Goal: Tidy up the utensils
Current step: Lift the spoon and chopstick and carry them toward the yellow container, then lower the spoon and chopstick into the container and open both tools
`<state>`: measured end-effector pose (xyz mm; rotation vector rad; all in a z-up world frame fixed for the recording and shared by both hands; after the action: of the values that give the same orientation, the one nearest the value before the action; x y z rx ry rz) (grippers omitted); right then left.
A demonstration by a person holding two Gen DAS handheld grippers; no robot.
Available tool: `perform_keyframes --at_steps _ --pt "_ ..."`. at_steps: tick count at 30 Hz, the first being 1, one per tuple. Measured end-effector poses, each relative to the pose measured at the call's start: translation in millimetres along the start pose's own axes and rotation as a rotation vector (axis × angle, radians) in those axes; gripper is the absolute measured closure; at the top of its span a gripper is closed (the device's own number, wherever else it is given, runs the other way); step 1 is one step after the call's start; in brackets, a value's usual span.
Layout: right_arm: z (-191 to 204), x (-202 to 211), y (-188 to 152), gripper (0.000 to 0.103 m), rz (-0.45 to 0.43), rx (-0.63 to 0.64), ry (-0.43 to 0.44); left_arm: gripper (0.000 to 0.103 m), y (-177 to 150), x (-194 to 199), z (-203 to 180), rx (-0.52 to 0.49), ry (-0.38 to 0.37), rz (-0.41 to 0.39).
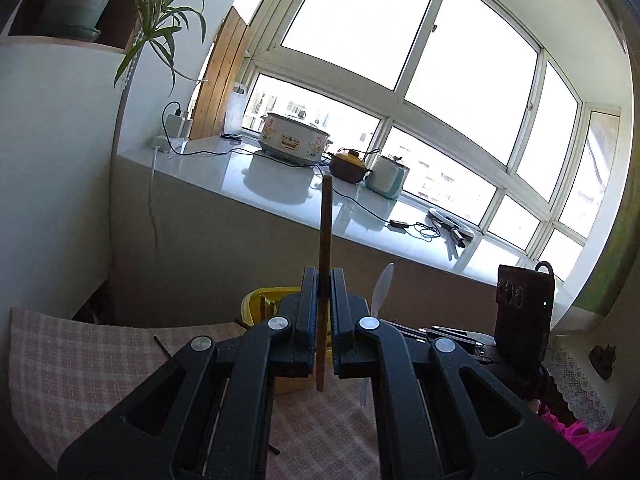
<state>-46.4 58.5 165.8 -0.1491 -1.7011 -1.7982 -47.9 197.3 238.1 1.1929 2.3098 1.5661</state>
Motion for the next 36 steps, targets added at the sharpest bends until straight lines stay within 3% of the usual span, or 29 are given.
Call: perform_keyframes --at_steps 13,22,36 --pt "-20 -6 34 0.099 -0.057 -0.010 -0.053 0.100 29 -33 -5 -0.056 0.067 -0.063" --pt "-32 -24 48 0.099 -0.088 -0.004 -0.135 0.100 19 -57 2 -0.067 0.094 -0.025" --pt "-40 -55 39 0.099 -0.036 0.051 -0.243 0.100 6 -63 2 -0.072 0.093 0.011"
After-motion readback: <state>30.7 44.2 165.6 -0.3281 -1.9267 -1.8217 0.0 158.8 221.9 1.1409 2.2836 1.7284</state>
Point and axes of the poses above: each gripper's, at about its wrist camera, not at the fingertips, and x roughly against the way its jaws point, z to its left, y to its top, the point moved 5 cm from there along -x, roughly the way its jaws point, and after that the axes turned 7 degrees about x, right-handed, at the moved point
